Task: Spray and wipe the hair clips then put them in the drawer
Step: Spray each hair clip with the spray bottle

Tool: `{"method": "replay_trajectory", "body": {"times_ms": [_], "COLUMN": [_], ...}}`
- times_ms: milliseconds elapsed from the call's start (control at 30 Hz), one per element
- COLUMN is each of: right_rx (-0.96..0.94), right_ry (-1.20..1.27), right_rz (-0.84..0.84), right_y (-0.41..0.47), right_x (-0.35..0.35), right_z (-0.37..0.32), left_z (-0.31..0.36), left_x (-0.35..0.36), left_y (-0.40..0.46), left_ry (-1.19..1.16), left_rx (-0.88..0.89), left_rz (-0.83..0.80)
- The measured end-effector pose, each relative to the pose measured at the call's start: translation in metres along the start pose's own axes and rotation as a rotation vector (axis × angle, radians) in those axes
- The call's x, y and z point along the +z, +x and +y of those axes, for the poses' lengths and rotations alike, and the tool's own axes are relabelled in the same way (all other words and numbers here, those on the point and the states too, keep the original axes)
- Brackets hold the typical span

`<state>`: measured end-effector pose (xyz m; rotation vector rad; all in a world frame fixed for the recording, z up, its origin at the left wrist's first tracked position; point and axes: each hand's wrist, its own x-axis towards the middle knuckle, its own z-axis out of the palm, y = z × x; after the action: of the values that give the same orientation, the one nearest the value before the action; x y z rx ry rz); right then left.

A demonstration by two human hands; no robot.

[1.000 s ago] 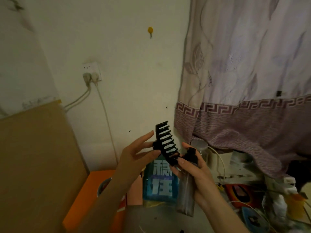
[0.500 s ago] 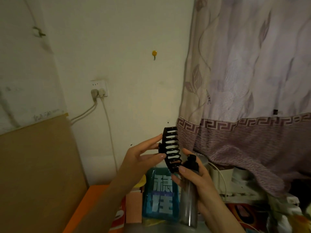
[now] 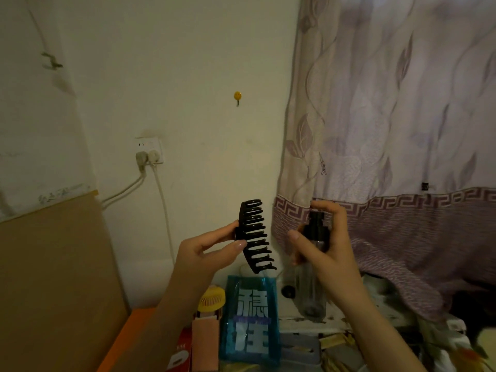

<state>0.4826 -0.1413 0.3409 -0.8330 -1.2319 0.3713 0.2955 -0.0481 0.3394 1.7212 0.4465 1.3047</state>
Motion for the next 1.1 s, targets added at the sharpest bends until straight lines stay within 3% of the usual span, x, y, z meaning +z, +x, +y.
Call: {"method": "replay_trajectory", "body": {"times_ms": [267, 533, 1100], "right_rx": [-0.243, -0.259, -0.157], "right_ry": [-0.325, -0.39, -0.238], "right_rz": [0.001, 0.026, 0.013], "right_y": [0.022, 0.034, 0.02], "right_x": [-0.006, -0.005, -0.017], "right_z": [-0.009, -0.011, 0.006], "left_z": [-0.003, 0.0, 0.006], "left_x": [0.003, 0.006, 0.003], "left_y": [0.007, 0.012, 0.016], "left_ry": [-0.05, -0.047, -0.062], "left_rx": [-0.044, -0.04, -0.038], "left_rz": [0.011, -0.006, 0.017]}}
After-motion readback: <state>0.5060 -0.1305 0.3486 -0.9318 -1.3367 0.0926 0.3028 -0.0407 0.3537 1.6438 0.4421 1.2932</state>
